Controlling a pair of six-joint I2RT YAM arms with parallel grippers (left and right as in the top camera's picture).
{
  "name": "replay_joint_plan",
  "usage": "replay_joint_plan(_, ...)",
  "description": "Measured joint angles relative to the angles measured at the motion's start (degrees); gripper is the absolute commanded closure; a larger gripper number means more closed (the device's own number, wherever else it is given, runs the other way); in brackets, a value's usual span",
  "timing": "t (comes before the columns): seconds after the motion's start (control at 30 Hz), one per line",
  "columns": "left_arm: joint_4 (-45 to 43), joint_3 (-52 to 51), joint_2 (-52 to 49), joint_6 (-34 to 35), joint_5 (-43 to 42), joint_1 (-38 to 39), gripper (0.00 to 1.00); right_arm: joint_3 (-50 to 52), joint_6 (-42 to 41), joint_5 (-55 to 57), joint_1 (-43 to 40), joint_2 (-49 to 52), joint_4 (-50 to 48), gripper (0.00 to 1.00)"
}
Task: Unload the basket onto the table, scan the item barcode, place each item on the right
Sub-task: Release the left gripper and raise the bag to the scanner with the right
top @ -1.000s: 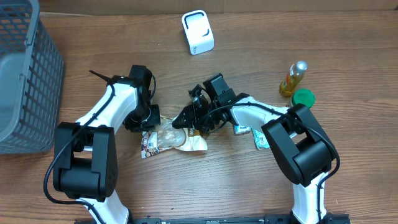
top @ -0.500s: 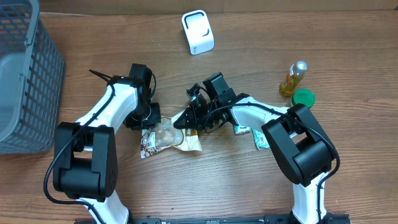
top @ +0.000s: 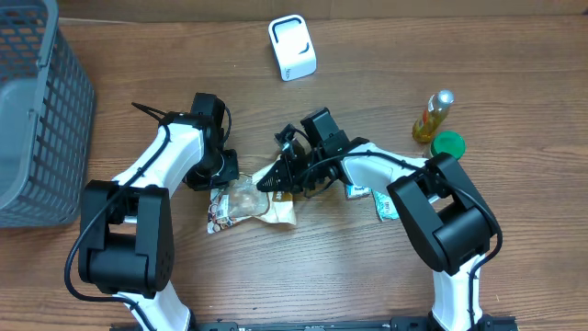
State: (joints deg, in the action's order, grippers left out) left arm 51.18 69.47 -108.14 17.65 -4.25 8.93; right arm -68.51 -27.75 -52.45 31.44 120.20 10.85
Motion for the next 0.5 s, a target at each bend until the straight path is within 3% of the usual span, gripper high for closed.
replay_joint_plan(0.3, 3.30, 12.20, 0.79, 0.02, -4.63, -2.95, 0.96, 0.00, 7.02, -3.76, -4.28, -0.42, 0.33, 0.96)
replay_joint_plan(0.5, 3.50, 22.56, 3.23, 0.00, -4.90, -8.76, 0.64, -1.86, 11.34, -4.42, -6.91, -4.52, 0.79, 0.97)
